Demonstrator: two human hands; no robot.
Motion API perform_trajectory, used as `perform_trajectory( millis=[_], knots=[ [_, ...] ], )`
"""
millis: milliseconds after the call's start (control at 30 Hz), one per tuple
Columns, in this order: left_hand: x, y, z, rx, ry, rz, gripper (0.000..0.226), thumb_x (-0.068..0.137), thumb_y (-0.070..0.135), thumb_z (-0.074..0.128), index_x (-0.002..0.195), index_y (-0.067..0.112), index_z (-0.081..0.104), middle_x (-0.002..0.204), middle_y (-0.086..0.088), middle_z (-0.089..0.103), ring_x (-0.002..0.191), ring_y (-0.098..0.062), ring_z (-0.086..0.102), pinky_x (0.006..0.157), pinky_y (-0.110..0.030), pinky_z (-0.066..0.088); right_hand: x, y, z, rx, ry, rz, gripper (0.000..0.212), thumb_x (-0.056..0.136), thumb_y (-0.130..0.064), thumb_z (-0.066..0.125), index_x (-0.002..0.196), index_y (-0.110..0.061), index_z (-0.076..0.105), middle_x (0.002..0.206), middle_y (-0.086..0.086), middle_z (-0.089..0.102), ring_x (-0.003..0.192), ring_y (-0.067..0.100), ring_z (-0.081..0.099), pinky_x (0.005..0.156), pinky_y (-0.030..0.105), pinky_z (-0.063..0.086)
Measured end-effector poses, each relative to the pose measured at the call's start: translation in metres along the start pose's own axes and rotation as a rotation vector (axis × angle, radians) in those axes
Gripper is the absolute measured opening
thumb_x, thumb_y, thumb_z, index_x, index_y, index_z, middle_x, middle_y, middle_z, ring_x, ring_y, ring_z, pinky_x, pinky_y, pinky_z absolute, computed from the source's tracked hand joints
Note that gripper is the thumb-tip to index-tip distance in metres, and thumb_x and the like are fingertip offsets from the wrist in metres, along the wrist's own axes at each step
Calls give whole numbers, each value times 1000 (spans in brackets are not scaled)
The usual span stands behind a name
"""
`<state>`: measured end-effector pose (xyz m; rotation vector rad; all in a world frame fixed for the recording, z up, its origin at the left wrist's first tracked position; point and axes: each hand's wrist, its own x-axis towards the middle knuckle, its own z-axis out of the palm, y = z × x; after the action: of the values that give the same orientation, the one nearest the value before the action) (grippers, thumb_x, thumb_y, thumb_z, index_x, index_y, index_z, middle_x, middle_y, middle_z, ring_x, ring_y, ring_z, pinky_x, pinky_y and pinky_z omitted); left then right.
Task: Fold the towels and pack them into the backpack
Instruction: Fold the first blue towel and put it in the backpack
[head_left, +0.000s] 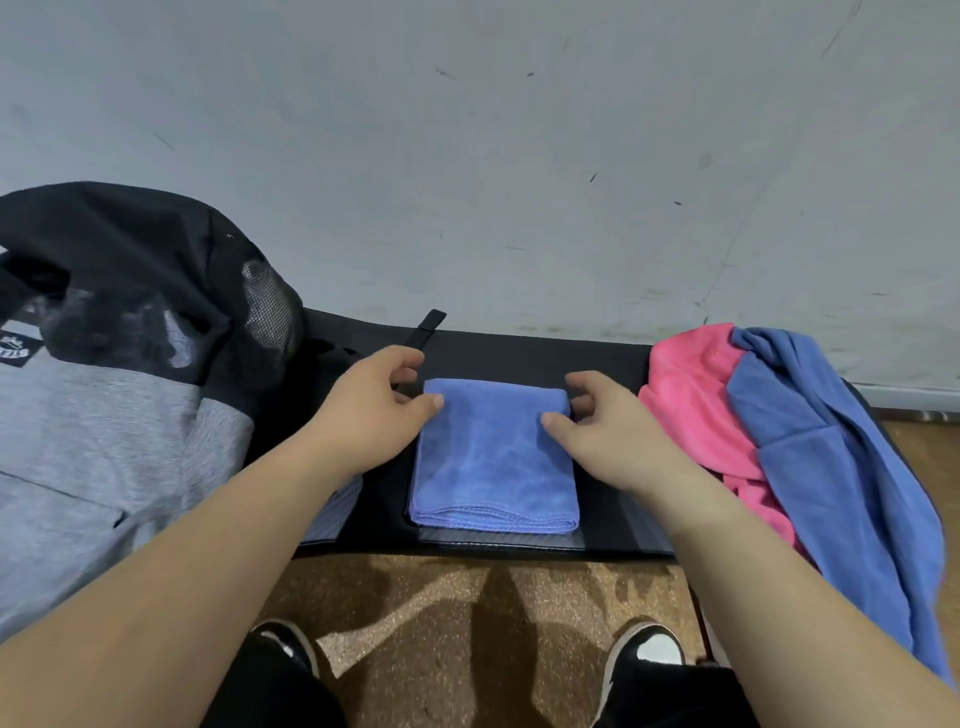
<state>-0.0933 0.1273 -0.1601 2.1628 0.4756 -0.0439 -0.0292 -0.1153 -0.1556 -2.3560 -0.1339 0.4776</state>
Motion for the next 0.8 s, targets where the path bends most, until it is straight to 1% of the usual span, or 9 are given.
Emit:
perform_trajectory(
  millis=[67,133,233,333,400,467,533,600,800],
  knots=[
    [3,2,5,-28,-68,-18,65,88,22,82,147,22,54,122,5,64,93,-6,66,99,-32,54,5,-2,5,31,-8,2,68,91,-22,75,152,-16,46,137,5,63,120,19,63,101,31,51],
    [6,1,8,-11,-106,-33,70,86,18,84,148,21,52,119,5,64,92,-6,65,99,-33,54,8,-2,6,106,-22,34,65,88,-11,77,148,-16,50,128,6,67,112,19,66,91,27,53],
    [7,-2,6,-40,-140,-86,53,81,12,87,129,18,66,105,0,71,92,-17,70,96,-37,58,7,-2,3,319,-83,96,33,81,7,78,108,-8,69,92,5,74,84,19,70,68,24,57],
    [5,-1,0,-51,-166,-80,22,81,11,86,97,19,73,88,0,76,79,-12,71,79,-31,61,4,0,-3,312,-59,34,24,76,9,80,93,-6,72,78,3,73,69,11,67,60,21,56],
    [2,2,-3,-54,-149,-34,19,83,13,84,94,20,70,81,6,72,65,0,64,68,-24,52,-2,-1,-7,336,-27,-38,23,78,10,79,92,-5,69,73,0,69,59,6,62,52,19,50],
    [-3,4,-6,-107,-169,-22,17,89,13,78,99,19,65,84,1,74,61,-6,69,60,-26,50,-7,-2,-9,390,-26,-66,21,84,9,75,96,-4,65,71,3,67,50,10,59,41,21,43],
    [-8,6,-7,-207,-208,-52,16,95,10,72,104,18,61,93,-8,75,66,-22,77,55,-32,56,-12,0,-9,427,-60,-66,20,88,6,73,99,-6,61,83,13,71,55,20,64,46,29,51],
    [-12,6,-8,-314,-223,-69,17,97,6,69,107,16,60,101,-16,75,76,-31,80,69,-39,66,-16,2,-10,445,-89,-85,21,90,6,71,100,-8,61,97,20,73,67,23,68,62,37,59],
    [-27,5,-23,-445,-276,-37,30,87,-11,68,110,7,62,110,-22,73,93,-26,77,94,-44,63,-36,10,-26,366,-182,-208,30,82,12,72,99,-12,66,108,12,74,87,18,70,81,34,57]
  ],
)
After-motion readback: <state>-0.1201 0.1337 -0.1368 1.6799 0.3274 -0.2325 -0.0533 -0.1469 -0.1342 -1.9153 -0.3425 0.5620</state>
